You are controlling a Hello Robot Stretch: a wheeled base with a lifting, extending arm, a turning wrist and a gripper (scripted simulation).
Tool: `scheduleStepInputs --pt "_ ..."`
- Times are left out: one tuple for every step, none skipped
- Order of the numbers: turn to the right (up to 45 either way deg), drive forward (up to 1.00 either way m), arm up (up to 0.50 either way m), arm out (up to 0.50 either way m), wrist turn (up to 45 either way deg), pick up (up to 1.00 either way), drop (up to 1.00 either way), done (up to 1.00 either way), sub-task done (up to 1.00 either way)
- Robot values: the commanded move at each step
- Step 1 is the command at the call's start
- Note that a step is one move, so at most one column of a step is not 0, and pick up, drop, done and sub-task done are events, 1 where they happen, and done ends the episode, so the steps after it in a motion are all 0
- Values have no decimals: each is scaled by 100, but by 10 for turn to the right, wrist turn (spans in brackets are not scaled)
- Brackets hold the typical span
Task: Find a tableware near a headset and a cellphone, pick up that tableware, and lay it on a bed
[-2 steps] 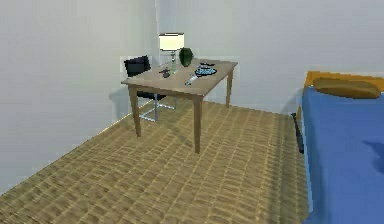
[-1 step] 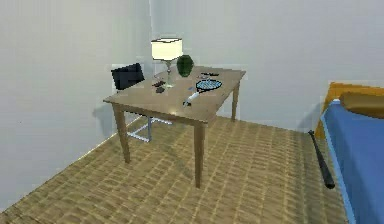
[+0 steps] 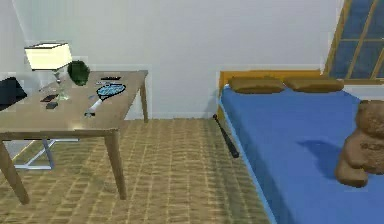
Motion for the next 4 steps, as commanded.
scheduleStepInputs --pt "0 100 0 0 0 0 0 0 0" --pt "0 55 0 0 0 0 0 0 0" --pt "-30 0 0 0 0 0 0 0 0" --pt "0 0 0 48 0 0 0 0 0"
